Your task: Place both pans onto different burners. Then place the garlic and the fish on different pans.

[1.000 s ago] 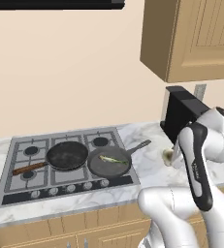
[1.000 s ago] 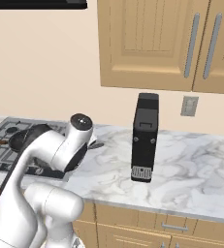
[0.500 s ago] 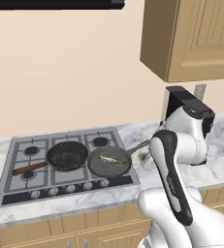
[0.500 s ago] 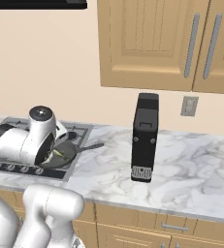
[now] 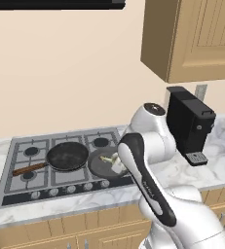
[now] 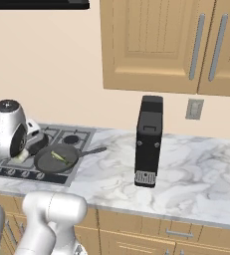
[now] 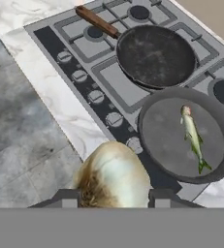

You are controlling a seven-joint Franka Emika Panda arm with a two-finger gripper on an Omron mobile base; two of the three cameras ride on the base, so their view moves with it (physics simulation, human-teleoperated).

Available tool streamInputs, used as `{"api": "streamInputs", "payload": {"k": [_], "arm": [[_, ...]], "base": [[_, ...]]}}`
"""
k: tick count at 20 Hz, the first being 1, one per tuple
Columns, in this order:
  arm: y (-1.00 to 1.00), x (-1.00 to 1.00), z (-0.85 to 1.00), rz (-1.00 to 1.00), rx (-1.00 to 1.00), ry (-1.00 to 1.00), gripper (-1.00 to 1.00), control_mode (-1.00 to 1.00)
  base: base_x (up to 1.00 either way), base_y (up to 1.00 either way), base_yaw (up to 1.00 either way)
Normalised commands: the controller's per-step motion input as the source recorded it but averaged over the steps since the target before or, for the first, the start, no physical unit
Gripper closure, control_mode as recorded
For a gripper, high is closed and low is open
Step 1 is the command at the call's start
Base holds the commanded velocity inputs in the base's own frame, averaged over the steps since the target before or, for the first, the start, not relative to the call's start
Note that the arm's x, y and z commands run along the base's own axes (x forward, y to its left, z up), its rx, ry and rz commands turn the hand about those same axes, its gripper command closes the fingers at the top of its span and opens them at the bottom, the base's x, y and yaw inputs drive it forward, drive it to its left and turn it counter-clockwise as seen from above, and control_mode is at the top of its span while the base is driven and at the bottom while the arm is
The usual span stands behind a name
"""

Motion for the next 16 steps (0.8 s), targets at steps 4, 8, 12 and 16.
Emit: {"api": "streamInputs", "payload": {"k": [4, 8, 12, 16], "arm": [[0.86, 0.12, 0.07, 0.00, -0.01, 0.07, 1.00, -1.00], [0.80, 0.15, 0.00, -0.01, -0.01, 0.02, 1.00, -1.00], [0.59, 0.18, -0.02, -0.05, -0.02, 0.00, 1.00, -1.00], [0.32, 0.19, -0.01, -0.08, -0.04, -0.01, 1.00, -1.00]], "base": [[0.00, 0.00, 0.00], [0.00, 0.00, 0.00], [0.00, 0.00, 0.00], [0.00, 0.00, 0.00]]}}
